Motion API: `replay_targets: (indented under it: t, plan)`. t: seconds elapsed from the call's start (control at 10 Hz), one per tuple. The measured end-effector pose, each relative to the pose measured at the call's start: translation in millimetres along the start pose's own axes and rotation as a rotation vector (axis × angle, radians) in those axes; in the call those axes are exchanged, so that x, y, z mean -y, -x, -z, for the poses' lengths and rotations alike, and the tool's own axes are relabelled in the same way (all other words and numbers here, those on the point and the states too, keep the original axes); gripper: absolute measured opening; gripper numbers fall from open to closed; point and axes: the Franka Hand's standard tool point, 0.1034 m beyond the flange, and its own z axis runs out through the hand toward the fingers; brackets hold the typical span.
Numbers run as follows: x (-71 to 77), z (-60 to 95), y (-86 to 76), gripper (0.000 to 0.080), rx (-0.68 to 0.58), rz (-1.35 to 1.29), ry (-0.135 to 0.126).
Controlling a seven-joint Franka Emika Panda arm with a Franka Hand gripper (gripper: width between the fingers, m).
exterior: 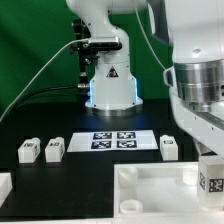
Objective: Assemble one leg
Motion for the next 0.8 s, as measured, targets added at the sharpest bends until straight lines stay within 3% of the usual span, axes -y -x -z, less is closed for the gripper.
replay_targets:
  t: [0.7, 0.8]
  plan:
    - [-3.0, -0.8, -4.8, 0.0649, -0.004, 0.753, 0.009]
    - [-2.7, 1.1, -6.7, 0.0649, -0.019, 0.924, 0.041]
